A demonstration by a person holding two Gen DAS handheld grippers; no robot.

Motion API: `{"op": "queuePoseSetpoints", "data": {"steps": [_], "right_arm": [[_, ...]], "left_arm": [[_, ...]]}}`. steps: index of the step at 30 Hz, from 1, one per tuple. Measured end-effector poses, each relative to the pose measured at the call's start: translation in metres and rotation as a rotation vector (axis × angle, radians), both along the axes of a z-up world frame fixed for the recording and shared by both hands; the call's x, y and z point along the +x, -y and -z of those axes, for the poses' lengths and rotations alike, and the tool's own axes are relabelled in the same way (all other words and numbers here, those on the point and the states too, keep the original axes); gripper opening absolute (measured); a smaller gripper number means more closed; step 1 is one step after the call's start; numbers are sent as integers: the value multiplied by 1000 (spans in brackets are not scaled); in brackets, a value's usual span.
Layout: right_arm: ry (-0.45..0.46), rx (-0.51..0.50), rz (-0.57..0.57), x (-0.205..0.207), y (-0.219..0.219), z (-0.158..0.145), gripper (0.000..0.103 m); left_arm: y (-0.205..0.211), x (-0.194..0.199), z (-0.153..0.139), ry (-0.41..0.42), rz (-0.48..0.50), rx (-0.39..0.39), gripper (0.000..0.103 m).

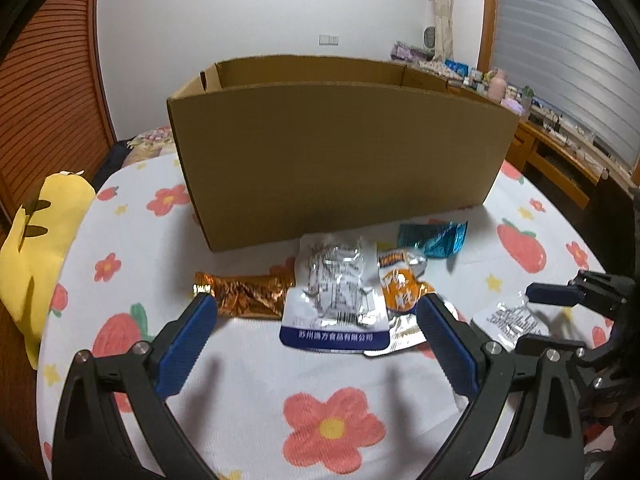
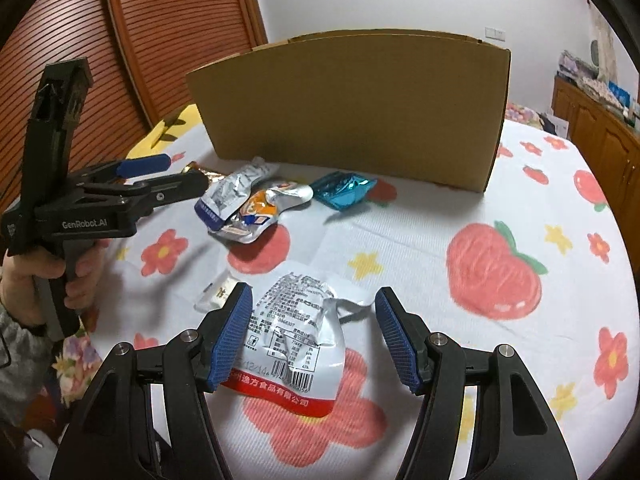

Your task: Organize snacks

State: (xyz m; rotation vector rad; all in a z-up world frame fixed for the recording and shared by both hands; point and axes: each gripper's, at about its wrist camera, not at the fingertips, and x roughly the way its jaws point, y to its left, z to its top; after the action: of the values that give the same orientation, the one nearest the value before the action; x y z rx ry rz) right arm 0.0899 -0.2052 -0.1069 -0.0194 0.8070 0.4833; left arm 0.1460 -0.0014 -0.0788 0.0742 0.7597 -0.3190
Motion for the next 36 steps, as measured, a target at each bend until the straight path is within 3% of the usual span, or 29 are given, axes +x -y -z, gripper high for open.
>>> {"op": "queuePoseSetpoints", "data": {"steps": [12, 24, 27, 36], "right_arm": [[-28, 5, -14, -2, -6, 3, 70], [-39, 8, -8, -3, -10, 6, 70], [-41, 11, -11, -3, -9, 5, 63], [-74, 41, -23, 5, -7, 5, 57]], "left_arm": [[-4, -9, 3, -52, -1, -6, 101], [-10, -13, -4, -31, 19, 8, 101], [-9, -13, -6, -25, 36, -7, 101], [0, -2, -7, -40, 67, -19, 98]]}}
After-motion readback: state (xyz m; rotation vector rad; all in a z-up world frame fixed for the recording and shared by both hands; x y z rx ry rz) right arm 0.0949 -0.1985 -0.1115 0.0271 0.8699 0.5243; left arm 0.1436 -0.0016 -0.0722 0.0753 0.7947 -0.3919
